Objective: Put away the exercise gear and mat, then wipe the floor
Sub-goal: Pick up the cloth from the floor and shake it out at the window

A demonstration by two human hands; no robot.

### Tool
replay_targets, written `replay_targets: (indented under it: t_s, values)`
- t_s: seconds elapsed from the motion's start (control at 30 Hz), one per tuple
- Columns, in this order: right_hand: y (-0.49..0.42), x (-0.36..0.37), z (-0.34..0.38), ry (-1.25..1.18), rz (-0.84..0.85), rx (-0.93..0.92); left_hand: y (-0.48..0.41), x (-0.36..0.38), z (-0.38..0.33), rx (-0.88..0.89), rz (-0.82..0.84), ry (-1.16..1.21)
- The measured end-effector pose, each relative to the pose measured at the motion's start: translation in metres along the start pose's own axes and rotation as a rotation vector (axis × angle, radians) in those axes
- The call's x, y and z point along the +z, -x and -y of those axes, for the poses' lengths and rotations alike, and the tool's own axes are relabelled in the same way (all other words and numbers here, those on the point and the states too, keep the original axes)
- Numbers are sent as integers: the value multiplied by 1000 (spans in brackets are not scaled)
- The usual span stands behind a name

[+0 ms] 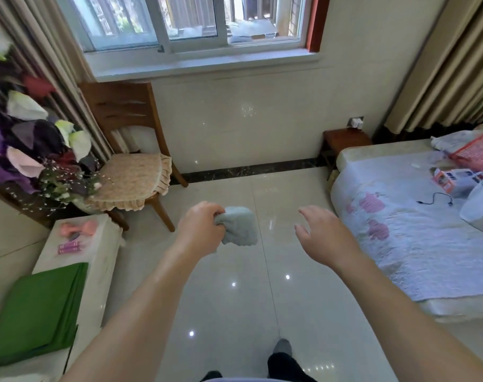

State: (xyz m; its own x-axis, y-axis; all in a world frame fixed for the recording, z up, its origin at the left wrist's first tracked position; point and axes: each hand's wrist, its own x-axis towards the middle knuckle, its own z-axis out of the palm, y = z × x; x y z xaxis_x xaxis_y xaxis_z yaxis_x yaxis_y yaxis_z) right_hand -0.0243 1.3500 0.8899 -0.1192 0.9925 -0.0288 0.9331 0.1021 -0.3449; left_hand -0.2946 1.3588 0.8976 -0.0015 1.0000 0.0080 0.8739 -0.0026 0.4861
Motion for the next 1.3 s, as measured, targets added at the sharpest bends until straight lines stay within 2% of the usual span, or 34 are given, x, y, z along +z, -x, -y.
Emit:
replay_targets:
  t_s: [0.07, 0.17, 0.33, 0.63, 0.87, 1.3]
  values:
    - [-33, -7, -10, -11, 12, -23, -27, 0, -7, -50, -40, 17]
    - [-82, -19, -17, -10, 18, -45, -67, -1, -9, -45, 36, 75]
    - [-154, -28, -18, 3, 20, -76, -129, -4, -10, -64, -101, 32]
    - [-292, -24, -6, 68, 19, -54, -275, -4, 24, -55, -108, 81]
    - [-390, -35, 0, 69, -2, 0, -386, -15, 33, -40, -36, 119]
    - [-595, -56, -78, 43, -8, 1, -597, 14, -22, -48, -42, 69]
